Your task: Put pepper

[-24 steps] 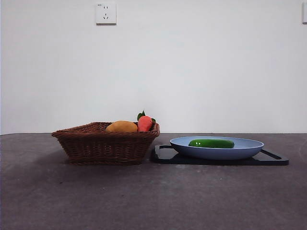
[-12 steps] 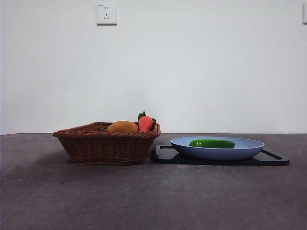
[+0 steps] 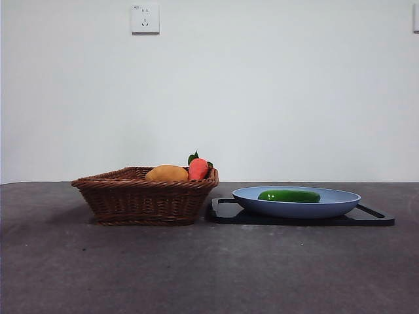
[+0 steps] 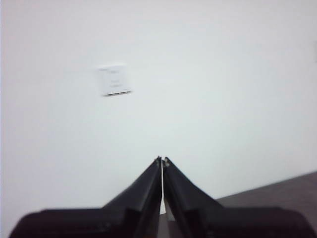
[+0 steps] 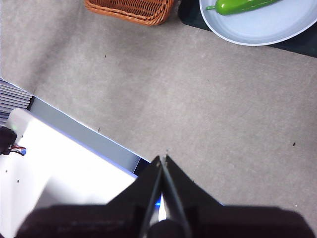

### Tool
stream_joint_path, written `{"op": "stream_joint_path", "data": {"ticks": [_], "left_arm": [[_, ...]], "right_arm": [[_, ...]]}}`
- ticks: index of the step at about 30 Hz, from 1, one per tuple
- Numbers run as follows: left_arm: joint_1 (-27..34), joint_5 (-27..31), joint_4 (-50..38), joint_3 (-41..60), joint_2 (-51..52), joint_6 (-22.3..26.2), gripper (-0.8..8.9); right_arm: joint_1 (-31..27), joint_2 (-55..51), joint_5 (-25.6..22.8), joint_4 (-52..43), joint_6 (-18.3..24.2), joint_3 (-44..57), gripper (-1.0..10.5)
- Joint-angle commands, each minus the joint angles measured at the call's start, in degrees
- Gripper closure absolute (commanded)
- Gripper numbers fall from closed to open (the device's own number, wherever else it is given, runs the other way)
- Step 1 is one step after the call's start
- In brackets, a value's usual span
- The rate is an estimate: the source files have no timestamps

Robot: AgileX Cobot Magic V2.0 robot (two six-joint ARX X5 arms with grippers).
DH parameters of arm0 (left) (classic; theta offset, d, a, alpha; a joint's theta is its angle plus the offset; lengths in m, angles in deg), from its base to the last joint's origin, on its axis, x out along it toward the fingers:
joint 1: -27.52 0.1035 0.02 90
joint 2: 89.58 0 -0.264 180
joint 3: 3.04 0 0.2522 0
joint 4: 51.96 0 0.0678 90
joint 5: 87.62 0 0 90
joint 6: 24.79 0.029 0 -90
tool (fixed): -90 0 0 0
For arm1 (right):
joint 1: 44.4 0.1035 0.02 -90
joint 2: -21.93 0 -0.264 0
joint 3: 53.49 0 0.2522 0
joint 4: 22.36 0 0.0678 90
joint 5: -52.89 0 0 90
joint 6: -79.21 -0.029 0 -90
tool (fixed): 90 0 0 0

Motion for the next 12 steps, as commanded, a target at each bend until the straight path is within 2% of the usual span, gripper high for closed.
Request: {"op": "stream_joint_path", "data": {"ticks": [1,6,12], "left_arm": [[4.31,-0.26,-6.21,9.79,6.86,0.52,8.06],[8.90,1.33,-10.21,23.80,17.20,-0.15,8.06],[10.51,1.11,-10.58,37.00,25.75,-3.72,8.06]], "right_arm": [[0.28,0.44,-0.09,0.76,-0.17,-0.92,9.4],[0.28,0.44,-0.09,0.76,-0.17,-0.92,9.4],[0.28,0.44,-0.09,0.76,-0.17,-0.92,9.4]]}}
